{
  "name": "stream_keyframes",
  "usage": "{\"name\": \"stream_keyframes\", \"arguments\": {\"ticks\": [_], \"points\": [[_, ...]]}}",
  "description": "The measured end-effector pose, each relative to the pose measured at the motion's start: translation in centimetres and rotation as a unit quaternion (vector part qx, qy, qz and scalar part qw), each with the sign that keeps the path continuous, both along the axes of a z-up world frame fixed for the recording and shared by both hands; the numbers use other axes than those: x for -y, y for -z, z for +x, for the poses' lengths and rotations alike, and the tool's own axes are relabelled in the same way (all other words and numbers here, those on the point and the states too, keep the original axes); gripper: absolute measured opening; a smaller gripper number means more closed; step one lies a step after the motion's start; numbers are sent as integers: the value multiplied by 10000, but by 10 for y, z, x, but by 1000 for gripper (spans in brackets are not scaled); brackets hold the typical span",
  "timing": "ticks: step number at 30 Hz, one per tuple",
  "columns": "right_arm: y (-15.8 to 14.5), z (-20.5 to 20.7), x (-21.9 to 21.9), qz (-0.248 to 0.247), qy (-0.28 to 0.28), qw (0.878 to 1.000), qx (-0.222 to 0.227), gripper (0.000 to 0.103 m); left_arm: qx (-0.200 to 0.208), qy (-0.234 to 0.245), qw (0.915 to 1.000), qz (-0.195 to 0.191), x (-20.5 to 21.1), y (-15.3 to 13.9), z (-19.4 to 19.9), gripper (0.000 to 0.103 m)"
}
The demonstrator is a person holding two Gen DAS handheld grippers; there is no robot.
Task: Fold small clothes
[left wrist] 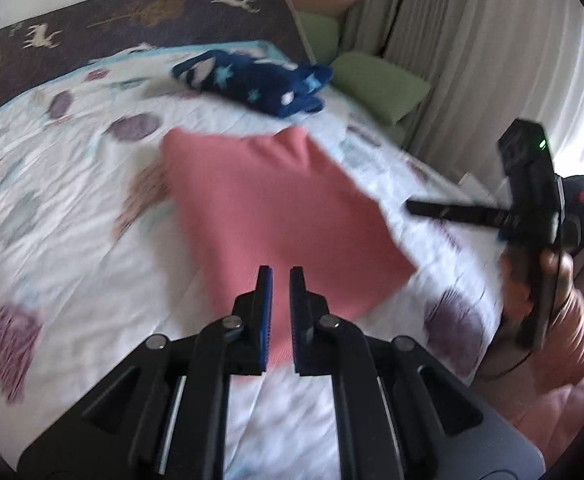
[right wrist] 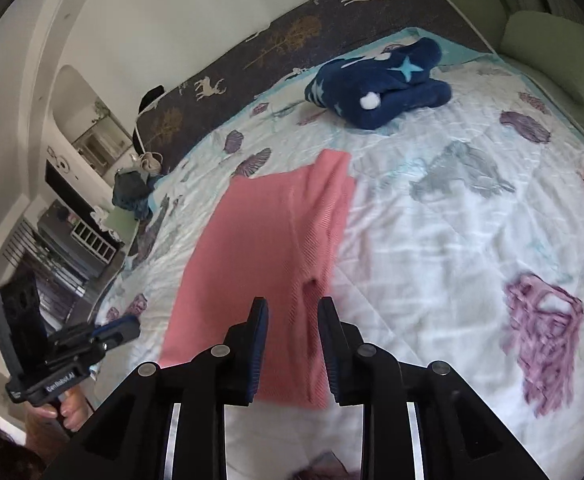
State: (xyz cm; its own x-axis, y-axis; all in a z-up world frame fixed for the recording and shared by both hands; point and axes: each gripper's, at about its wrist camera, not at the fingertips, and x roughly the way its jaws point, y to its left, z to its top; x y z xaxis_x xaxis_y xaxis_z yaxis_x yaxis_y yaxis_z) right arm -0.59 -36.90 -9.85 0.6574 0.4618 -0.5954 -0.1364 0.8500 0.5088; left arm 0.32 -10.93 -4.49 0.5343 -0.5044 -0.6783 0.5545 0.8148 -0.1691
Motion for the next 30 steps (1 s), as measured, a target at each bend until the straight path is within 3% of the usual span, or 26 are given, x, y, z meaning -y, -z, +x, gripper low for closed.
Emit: {"name": "stream_keyframes", "arguments": {"ticks": [3,6,7,8,13,21,23,24,26,28,30], "points": [[8,17,-8,3,-29,9998,-209,26,-278,20,9996,99,18,18,25,8],[22,21,-13,20,-65,9990,-447,26,-647,-264,9949,734,23,57,44,8],[26,22,-13,40,-104,9987,-507,26,-753,-314,9941,715,19,66,47,8],[31,21,-13,69,-153,9982,-575,26,-730,-320,9959,430,12,68,46,8],[34,17,-3,276,-264,9979,-531,27,-998,-301,9945,91,-5,65,46,8],[22,48,7,478,-18,9981,-398,28,-699,257,9962,457,3,60,21,16],[25,58,6,530,2,9975,-478,28,-838,230,9956,352,-2,58,25,16],[28,63,4,542,-13,9969,-563,22,-979,201,9946,285,-3,56,29,16],[31,65,1,521,38,9967,-623,10,-1178,233,9927,110,-1,43,41,16],[33,62,1,497,101,9971,-570,9,-933,414,9948,-31,7,18,55,16],[36,60,4,684,140,9957,-601,9,-583,605,9965,-10,25,-8,70,24]]}}
